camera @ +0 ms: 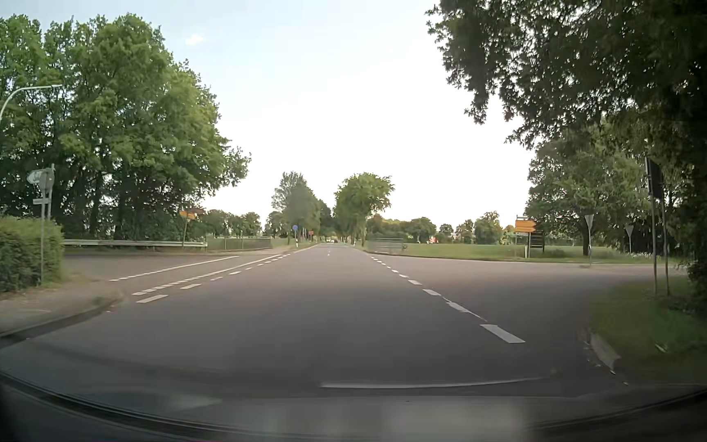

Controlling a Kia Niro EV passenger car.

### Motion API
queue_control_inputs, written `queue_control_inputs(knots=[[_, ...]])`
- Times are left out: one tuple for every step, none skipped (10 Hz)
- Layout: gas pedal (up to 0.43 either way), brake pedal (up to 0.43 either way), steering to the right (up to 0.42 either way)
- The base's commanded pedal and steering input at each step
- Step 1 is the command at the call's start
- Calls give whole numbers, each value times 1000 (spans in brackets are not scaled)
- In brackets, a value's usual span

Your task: Follow the waypoints while adhering to traffic rules and regulations

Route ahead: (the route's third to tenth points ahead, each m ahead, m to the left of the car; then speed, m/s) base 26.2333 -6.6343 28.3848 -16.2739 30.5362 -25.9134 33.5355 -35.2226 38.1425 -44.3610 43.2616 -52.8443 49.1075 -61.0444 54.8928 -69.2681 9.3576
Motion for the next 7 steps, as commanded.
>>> queue_control_inputs(knots=[[0, 6, 71], [0, 6, 94], [0, 6, 117], [0, 6, 134], [0, 6, 154], [0, 6, 170], [39, 6, 182]])
